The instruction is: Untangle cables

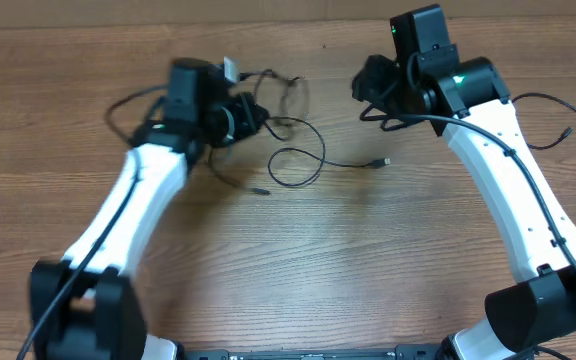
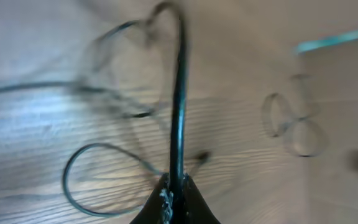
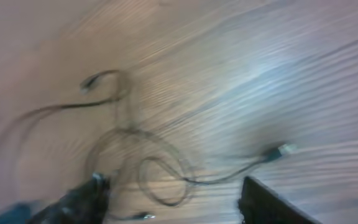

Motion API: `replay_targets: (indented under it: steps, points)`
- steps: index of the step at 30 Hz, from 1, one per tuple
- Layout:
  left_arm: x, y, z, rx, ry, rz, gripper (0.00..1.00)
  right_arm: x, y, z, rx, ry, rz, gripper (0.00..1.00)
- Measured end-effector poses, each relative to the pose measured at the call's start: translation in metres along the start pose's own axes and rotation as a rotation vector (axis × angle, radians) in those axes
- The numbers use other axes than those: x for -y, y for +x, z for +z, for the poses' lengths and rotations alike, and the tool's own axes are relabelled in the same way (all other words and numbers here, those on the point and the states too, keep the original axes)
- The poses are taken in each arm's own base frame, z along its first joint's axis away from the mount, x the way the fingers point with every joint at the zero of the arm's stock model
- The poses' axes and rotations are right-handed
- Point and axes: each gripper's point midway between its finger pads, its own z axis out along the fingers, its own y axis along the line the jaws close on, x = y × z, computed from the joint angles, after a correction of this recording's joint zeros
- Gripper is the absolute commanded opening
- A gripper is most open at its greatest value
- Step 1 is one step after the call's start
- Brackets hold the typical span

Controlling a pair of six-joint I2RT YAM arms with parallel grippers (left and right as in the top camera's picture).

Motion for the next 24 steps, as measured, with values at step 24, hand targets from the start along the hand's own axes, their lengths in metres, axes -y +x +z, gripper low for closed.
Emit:
replay_targets:
  steps: [24]
  points:
    - [0.148,-0.048,-0.123,0.273,0.407,0.219,0.04,-0.053,0.072,0.088,0.048,-0.388,-0.641,1.0]
